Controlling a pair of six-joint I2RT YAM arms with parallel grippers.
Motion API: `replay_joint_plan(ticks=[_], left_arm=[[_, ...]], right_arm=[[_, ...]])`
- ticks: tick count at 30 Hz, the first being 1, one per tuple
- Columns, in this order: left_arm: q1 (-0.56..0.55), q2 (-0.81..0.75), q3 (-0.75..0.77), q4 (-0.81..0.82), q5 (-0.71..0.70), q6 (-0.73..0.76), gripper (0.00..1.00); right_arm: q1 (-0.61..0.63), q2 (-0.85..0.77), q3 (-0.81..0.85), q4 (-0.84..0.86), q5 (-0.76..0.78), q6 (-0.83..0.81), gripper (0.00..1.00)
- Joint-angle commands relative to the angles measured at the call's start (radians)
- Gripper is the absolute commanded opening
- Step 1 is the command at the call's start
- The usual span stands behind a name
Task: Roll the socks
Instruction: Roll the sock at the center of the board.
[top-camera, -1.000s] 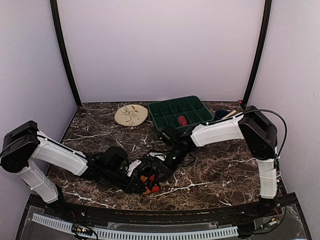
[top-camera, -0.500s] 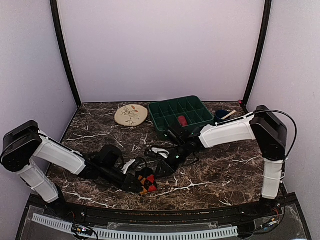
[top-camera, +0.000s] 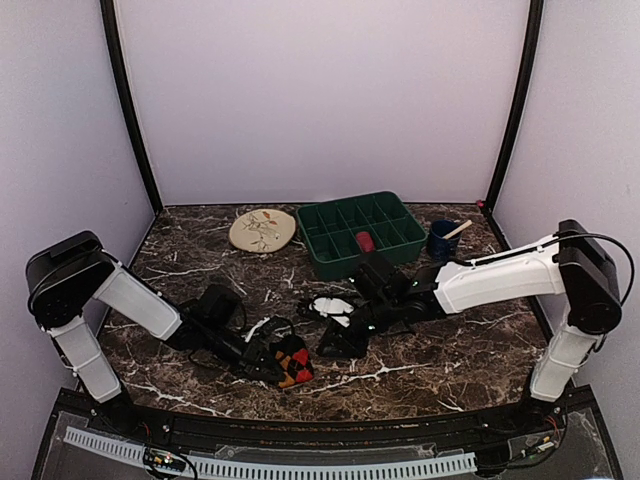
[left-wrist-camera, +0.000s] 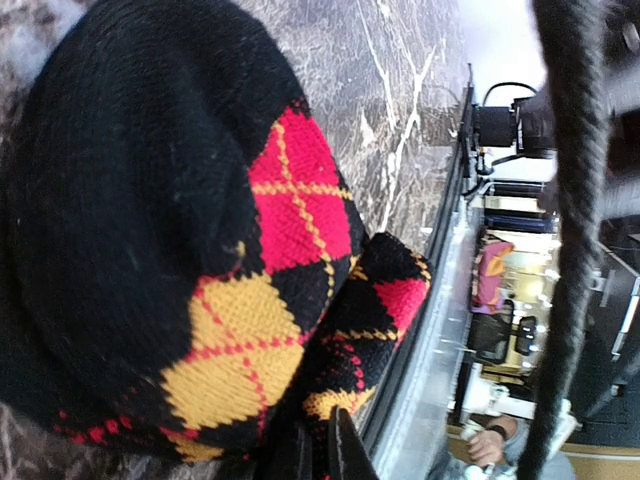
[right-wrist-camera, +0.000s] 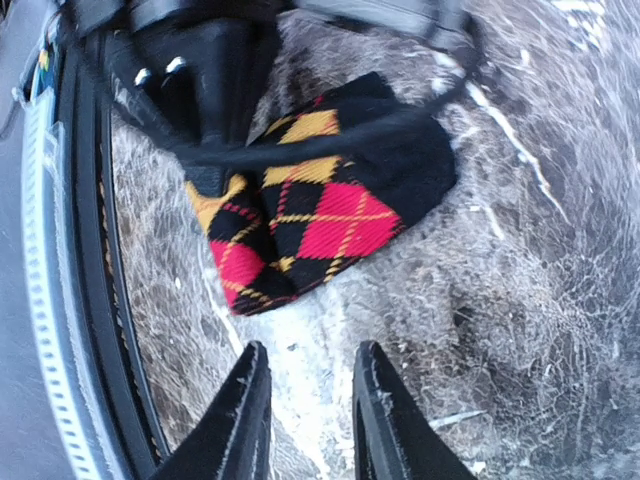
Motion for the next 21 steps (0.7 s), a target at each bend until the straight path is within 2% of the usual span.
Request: replay_joint_plan(ticks=[1,11,21], left_arm=[[0.017,0.065,0.006,-0.062,0.053,-0.028,0.0],[0.078,0.058,0.034,-0.169,0.024,-0.022,0.0],[0.102,0.06,0.03,-0.178,0.025,-0.032,0.0]], right_arm=[[0.087,-0.028,-0.031,0.062,0.176,-0.127,0.28],[0.278,0.001,-0.015,0.097,0.441,-0.304,0.33],[0.326,0.093,0.036,0.104,0.536,-0.416,0.34]])
